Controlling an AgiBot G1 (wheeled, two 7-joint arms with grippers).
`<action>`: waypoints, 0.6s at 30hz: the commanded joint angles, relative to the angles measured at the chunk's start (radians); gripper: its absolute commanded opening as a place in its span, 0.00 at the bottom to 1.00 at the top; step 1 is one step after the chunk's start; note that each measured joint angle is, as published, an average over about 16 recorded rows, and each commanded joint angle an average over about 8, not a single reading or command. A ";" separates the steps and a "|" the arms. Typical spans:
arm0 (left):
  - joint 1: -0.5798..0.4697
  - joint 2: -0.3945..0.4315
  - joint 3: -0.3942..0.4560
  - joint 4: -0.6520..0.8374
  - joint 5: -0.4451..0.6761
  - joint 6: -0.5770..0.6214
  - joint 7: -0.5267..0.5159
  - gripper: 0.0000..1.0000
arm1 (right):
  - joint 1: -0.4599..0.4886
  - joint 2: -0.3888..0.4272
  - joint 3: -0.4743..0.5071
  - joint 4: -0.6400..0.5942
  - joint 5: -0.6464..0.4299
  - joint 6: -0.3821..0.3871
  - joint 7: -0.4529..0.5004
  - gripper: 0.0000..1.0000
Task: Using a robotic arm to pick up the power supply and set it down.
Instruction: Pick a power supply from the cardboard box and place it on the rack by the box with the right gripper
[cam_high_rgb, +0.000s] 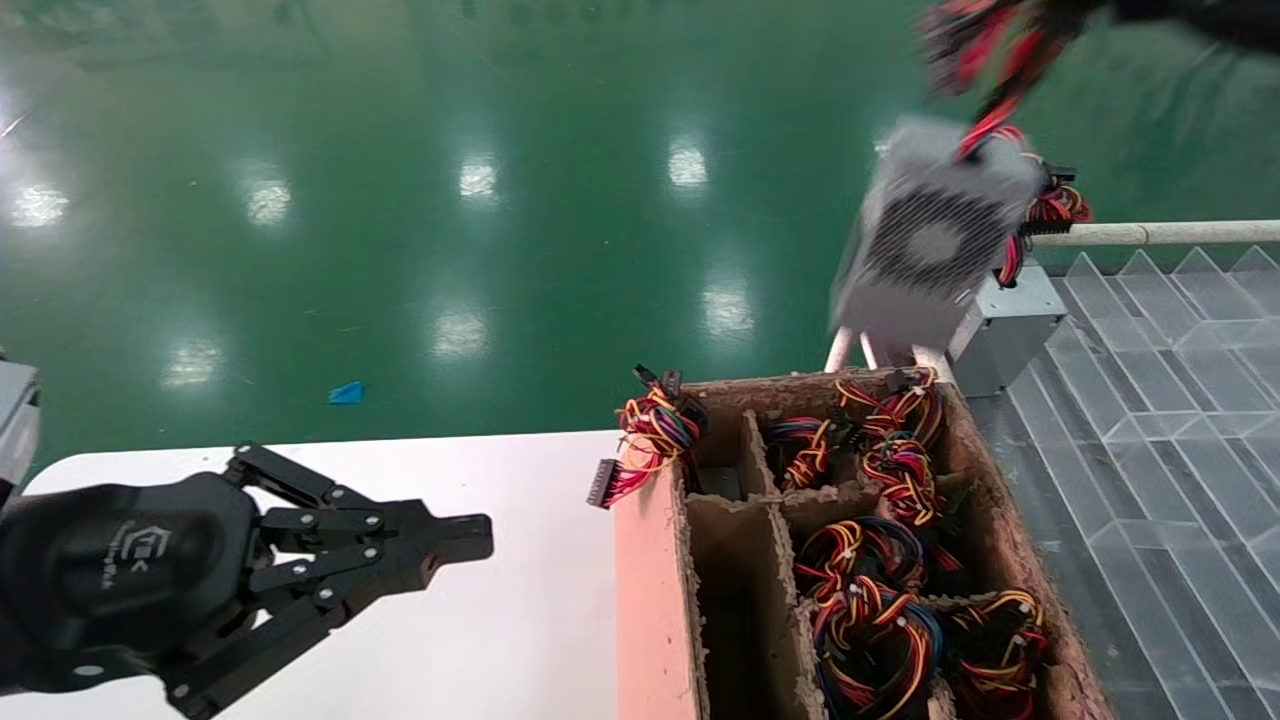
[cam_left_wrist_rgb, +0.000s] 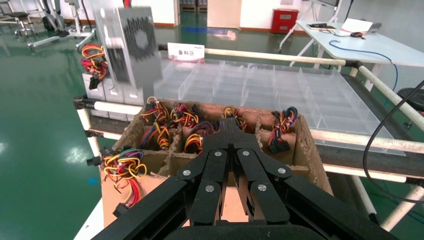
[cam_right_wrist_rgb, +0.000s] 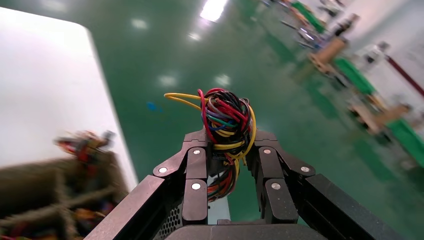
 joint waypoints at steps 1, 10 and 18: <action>0.000 0.000 0.000 0.000 0.000 0.000 0.000 0.00 | 0.044 0.010 -0.012 -0.041 -0.025 0.003 -0.020 0.00; 0.000 0.000 0.000 0.000 0.000 0.000 0.000 0.00 | 0.144 0.059 -0.053 -0.208 -0.159 0.016 -0.110 0.00; 0.000 0.000 0.000 0.000 0.000 0.000 0.000 0.00 | 0.173 0.091 -0.078 -0.371 -0.217 0.026 -0.196 0.00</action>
